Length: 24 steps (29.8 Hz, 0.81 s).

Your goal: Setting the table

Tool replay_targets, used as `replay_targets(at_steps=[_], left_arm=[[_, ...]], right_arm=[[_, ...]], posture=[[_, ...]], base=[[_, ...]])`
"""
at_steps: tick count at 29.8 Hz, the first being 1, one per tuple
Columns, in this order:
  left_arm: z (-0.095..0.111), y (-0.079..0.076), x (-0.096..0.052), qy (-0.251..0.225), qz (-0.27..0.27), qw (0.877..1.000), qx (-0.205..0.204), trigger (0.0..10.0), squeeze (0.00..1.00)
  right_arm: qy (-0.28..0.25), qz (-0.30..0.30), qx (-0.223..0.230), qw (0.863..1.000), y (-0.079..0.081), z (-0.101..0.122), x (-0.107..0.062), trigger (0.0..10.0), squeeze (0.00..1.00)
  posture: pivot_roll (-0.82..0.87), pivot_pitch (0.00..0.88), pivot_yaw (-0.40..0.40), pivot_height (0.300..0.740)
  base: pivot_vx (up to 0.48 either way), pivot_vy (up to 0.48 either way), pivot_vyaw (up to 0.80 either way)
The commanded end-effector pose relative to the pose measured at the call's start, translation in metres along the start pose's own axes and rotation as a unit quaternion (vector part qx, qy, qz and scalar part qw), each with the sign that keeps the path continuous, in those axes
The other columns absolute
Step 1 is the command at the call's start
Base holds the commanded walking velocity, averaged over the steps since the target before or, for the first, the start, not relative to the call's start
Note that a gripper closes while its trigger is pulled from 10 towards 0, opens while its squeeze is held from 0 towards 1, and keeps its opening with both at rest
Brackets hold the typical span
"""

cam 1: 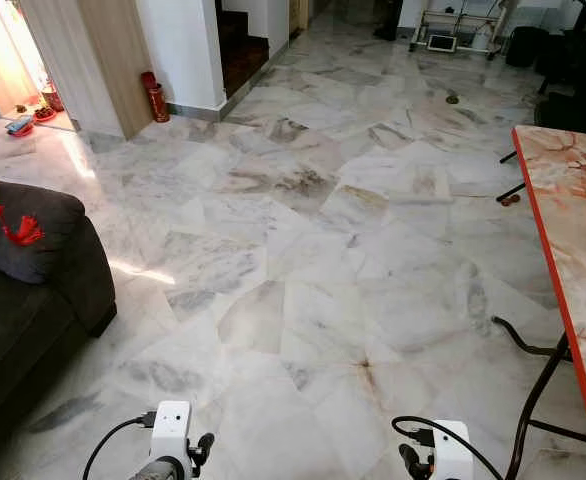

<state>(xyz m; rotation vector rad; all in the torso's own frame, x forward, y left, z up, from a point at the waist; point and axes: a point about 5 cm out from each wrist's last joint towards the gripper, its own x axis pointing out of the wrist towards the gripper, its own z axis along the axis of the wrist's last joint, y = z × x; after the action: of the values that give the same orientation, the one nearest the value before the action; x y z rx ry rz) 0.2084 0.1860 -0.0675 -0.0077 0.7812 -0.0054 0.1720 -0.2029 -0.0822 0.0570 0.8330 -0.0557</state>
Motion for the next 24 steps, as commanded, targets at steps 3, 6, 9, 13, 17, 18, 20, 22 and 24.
replay_targets(at_steps=[3, 6, 9, 13, 17, 18, 20, 22, 24], left_arm=[[-0.0032, 0.0016, -0.0005, 0.011, 0.004, 1.0, -0.007, 10.0, 0.0], [-0.0031, 0.0016, -0.0005, 0.01, 0.003, 1.0, -0.007, 10.0, 0.0], [-0.003, 0.0015, -0.0005, 0.009, 0.001, 1.0, -0.008, 10.0, 0.0], [-0.0032, 0.0016, -0.0006, 0.01, 0.001, 1.0, -0.008, 10.0, 0.0], [-0.0033, 0.0017, -0.0007, 0.01, 0.001, 1.0, -0.008, 10.0, 0.0], [-0.0036, 0.0018, -0.0008, 0.01, 0.001, 1.0, -0.009, 10.0, 0.0], [-0.0039, 0.0017, -0.0009, 0.01, 0.001, 1.0, -0.01, 10.0, 0.0], [-0.004, 0.0017, -0.0009, 0.01, 0.0, 1.0, -0.01, 10.0, 0.0], [-0.0043, 0.0017, -0.0011, 0.01, 0.0, 1.0, -0.01, 10.0, 0.0]], right_arm=[[0.005, 0.001, 0.004, 1.0, 0.0012, -0.0029, -0.0006, 10.0, 0.0], [0.006, 0.002, 0.001, 1.0, 0.0014, -0.0031, -0.0006, 10.0, 0.0], [0.007, 0.002, 0.0, 1.0, 0.0013, -0.0035, -0.0007, 10.0, 0.0], [0.009, 0.003, -0.002, 1.0, 0.0015, -0.0041, -0.0008, 10.0, 0.0], [0.009, 0.004, -0.002, 1.0, 0.0016, -0.0044, -0.0009, 10.0, 0.0], [0.01, 0.005, -0.003, 1.0, 0.0016, -0.0047, -0.001, 10.0, 0.0], [0.01, 0.005, -0.003, 1.0, 0.0015, -0.005, -0.0011, 10.0, 0.0], [0.011, 0.005, -0.004, 1.0, 0.0015, -0.0053, -0.0012, 10.0, 0.0], [0.012, 0.006, -0.005, 1.0, 0.0014, -0.0057, -0.0013, 10.0, 0.0]], posture=[[-0.05, 0.0, -0.015, 0.74], [-0.05, 0.0, -0.015, 0.74], [-0.05, 0.0, -0.015, 0.74], [-0.05, 0.0, -0.014, 0.74], [-0.05, 0.0, -0.015, 0.74], [-0.05, 0.0, -0.015, 0.74], [-0.05, 0.0, -0.015, 0.74], [-0.05, 0.0, -0.015, 0.74], [-0.05, 0.0, -0.016, 0.74]], base=[[0.0, 0.0, 0.0], [0.084, 0.0, 0.0], [0.295, 0.0, 0.0], [0.326, 0.0, 0.0], [0.353, 0.0, 0.0], [0.368, 0.0, 0.0], [0.369, 0.0, 0.0], [0.375, 0.0, 0.0], [0.375, 0.0, 0.0]])
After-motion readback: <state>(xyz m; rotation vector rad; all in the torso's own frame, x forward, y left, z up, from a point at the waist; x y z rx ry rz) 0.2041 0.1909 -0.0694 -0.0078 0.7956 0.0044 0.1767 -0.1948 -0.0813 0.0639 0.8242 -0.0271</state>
